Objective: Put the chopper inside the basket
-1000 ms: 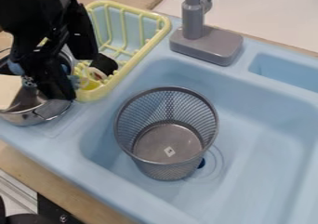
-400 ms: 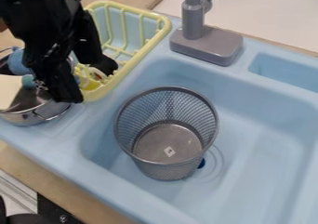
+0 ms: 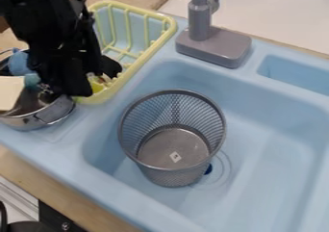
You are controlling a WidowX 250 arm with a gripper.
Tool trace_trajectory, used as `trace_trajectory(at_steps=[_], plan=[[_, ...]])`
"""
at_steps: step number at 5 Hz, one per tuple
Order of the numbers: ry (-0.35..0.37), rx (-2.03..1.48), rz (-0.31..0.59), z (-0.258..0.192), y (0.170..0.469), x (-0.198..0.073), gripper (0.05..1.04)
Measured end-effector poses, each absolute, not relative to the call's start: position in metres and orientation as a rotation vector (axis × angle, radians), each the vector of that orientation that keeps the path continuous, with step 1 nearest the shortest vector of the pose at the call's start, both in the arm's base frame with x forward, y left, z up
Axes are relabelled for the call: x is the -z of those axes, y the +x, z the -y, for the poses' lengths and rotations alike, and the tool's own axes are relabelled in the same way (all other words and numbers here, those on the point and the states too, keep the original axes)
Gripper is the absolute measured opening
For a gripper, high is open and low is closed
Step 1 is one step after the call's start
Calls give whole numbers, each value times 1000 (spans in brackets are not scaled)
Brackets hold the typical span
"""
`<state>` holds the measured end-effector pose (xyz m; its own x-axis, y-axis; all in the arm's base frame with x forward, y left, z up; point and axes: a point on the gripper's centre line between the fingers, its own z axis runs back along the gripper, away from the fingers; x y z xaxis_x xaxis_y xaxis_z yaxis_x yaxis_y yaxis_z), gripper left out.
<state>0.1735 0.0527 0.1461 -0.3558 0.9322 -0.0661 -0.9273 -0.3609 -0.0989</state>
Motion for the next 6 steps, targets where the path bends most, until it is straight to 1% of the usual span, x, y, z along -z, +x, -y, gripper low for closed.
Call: trace_trajectory(at_steps=[1, 2, 3, 4, 5, 6], plan=[[-158, -1952, 37, -55, 173, -146, 220], [-151, -1959, 44, -56, 173, -146, 207], [-121, -1986, 92, -57, 172, -150, 207], [-113, -2035, 165, -58, 169, -157, 207], [-91, -2044, 166, -56, 168, -158, 207], [-129, -2015, 130, -45, 171, -161, 207]])
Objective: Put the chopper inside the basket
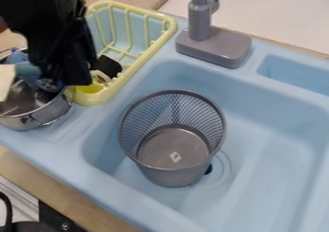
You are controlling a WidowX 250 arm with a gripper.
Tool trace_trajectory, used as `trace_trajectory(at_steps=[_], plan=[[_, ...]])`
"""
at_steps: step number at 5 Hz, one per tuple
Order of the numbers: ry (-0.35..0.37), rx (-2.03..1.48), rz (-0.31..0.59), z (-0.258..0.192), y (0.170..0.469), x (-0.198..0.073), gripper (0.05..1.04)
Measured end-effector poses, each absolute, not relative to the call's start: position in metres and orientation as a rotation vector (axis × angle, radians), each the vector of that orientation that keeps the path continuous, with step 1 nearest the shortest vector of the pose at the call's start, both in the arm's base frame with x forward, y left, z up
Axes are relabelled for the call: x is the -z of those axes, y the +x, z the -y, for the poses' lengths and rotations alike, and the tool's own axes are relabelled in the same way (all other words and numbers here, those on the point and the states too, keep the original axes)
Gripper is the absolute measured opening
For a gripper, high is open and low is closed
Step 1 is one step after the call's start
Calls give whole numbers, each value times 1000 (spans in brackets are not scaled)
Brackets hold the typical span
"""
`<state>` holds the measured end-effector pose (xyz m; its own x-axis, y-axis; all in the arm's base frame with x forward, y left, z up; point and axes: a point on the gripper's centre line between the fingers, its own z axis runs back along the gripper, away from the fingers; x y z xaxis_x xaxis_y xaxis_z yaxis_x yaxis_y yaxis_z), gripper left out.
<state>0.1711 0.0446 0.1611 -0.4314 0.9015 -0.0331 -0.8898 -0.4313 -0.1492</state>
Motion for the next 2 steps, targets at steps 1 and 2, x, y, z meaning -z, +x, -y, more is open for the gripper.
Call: trace_trajectory(at_steps=[1, 2], plan=[[-144, -1936, 93, -25, 174, -161, 207], [-166, -1837, 63, 1, 176, -161, 207]])
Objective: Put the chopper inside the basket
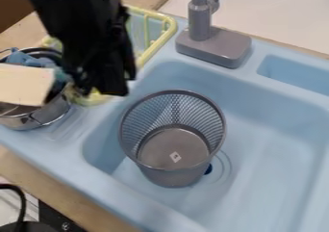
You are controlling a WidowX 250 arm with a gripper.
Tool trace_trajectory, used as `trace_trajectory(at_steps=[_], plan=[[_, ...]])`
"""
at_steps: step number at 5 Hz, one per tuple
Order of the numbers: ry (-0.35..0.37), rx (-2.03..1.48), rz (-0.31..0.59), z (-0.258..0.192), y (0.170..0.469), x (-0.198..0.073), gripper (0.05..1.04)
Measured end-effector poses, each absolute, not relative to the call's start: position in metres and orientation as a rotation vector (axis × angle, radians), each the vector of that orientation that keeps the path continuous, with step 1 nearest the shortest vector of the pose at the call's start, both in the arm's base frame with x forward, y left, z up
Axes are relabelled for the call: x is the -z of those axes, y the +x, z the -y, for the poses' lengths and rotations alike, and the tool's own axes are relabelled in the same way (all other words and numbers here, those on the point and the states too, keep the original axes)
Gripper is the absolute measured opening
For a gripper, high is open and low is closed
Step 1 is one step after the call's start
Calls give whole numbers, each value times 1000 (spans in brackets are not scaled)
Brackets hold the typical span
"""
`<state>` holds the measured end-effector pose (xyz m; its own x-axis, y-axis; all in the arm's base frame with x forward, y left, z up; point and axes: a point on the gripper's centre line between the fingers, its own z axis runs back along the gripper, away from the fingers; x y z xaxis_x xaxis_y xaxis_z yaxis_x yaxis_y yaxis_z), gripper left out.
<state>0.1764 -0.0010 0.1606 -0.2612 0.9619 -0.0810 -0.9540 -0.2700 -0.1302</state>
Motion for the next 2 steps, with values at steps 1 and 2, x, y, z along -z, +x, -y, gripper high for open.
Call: trace_trajectory(at_steps=[1, 2], plan=[[-172, -1746, 28, 32, 180, -160, 207], [-165, -1673, -1, 62, 184, -160, 207]])
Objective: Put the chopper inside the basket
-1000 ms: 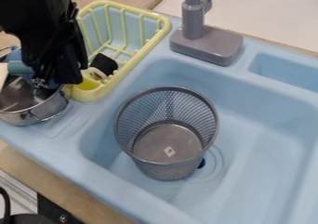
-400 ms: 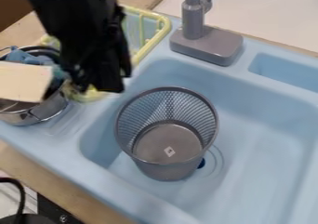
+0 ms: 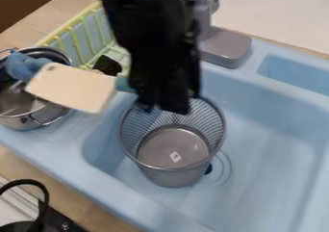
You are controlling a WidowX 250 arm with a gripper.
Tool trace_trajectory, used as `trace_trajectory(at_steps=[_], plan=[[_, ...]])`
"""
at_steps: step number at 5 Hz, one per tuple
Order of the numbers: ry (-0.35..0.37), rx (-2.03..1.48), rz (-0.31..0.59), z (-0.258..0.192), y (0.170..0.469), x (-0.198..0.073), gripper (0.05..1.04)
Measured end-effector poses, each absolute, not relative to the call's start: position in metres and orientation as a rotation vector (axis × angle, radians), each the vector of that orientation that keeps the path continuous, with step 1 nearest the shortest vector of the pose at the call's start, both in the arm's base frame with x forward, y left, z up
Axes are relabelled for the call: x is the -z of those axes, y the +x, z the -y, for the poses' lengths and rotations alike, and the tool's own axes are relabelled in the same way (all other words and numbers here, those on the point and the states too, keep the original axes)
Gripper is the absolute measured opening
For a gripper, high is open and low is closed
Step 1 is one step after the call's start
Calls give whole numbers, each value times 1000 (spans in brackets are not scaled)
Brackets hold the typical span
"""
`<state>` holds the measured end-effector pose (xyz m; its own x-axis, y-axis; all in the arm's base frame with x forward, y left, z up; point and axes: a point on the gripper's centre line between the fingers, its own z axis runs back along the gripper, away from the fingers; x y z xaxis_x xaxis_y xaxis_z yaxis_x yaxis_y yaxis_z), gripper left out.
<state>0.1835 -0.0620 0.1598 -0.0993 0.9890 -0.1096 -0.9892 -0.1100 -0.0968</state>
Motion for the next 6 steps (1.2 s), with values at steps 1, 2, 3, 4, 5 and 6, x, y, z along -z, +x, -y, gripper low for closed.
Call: trace_trajectory(at_steps=[1, 2, 3, 4, 5, 6], plan=[[-161, -1581, 17, 91, 183, -158, 207], [-174, -1529, 15, 108, 175, -150, 207], [-167, -1485, 13, 120, 173, -144, 207], [-156, -1464, -13, 121, 176, -138, 206], [-172, -1443, -24, 124, 184, -132, 206], [-177, -1439, -7, 125, 192, -126, 206]])
